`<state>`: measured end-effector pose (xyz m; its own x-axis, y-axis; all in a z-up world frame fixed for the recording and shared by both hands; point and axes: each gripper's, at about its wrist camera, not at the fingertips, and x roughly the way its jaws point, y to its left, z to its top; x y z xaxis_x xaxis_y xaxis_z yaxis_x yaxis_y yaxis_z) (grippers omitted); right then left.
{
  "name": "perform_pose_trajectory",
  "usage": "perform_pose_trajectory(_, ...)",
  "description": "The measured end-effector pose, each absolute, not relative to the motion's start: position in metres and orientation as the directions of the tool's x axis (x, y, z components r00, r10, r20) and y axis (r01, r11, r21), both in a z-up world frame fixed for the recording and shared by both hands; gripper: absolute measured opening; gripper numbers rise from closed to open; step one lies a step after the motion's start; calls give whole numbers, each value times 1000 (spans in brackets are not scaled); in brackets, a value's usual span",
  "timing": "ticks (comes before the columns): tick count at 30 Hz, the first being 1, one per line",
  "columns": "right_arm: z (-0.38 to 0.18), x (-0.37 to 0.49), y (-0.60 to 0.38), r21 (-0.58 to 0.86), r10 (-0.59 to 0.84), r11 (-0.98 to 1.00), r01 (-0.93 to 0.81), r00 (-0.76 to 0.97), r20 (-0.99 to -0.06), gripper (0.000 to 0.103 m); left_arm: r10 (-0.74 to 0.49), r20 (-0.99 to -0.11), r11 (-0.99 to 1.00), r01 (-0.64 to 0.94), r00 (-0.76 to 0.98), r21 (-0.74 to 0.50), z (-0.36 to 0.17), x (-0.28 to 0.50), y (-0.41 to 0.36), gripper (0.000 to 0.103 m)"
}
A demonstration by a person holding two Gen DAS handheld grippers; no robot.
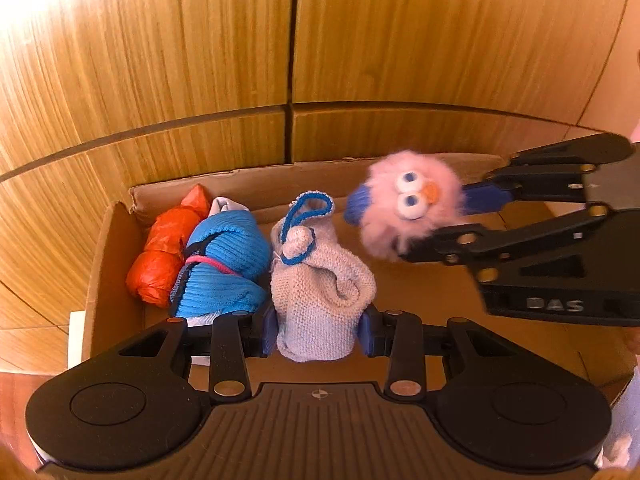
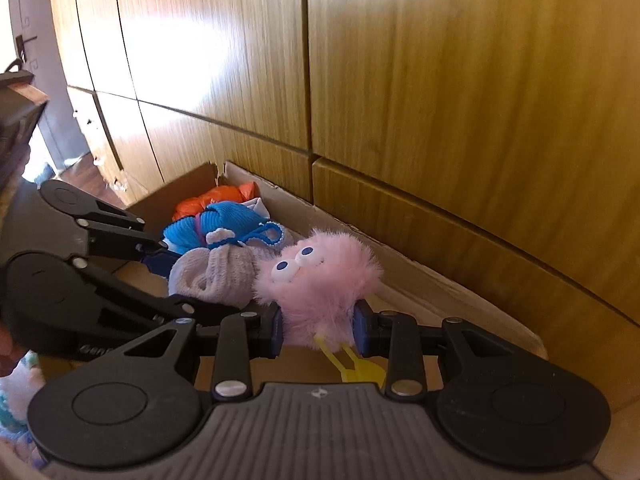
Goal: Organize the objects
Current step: 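Carry both items into the box beside the blue sock ball and release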
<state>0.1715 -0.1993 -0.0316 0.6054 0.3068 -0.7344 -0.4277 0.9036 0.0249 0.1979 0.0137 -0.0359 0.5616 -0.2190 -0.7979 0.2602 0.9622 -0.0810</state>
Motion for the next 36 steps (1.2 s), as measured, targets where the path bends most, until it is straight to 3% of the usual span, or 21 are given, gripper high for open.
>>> perform_pose_trajectory(9, -36, 198, -183, 5, 290, 894, -449, 569, -769, 31, -222, -799, 966, 240, 560, -100, -43, 207, 13, 47)
perform_pose_trajectory(15, -34, 194, -185, 14, 280, 903, -429, 565, -776, 39, -213, -809, 966, 241, 548, -91, -43, 207, 11, 53)
perform_pose_trajectory(17, -31, 191, -187, 12, 276, 906, -423, 569, -775, 43, -213, -812, 966, 240, 544, -94, -43, 207, 11, 55)
perform_pose_trajectory(21, -24, 185, -191, 13, 271, 907, -420, 561, -782, 49, -247, -822, 960, 246, 514, -134, -42, 208, 12, 77)
perform_pose_trajectory(25, -22, 188, -191, 3, 260, 907, -421, 554, -791, 51, -222, -824, 961, 261, 522, -93, -39, 207, 4, 84)
perform_pose_trajectory(36, -19, 187, -187, -10, 229, 919, -394, 555, -799, 57, -209, -841, 964, 249, 499, -92, -32, 203, 5, 88)
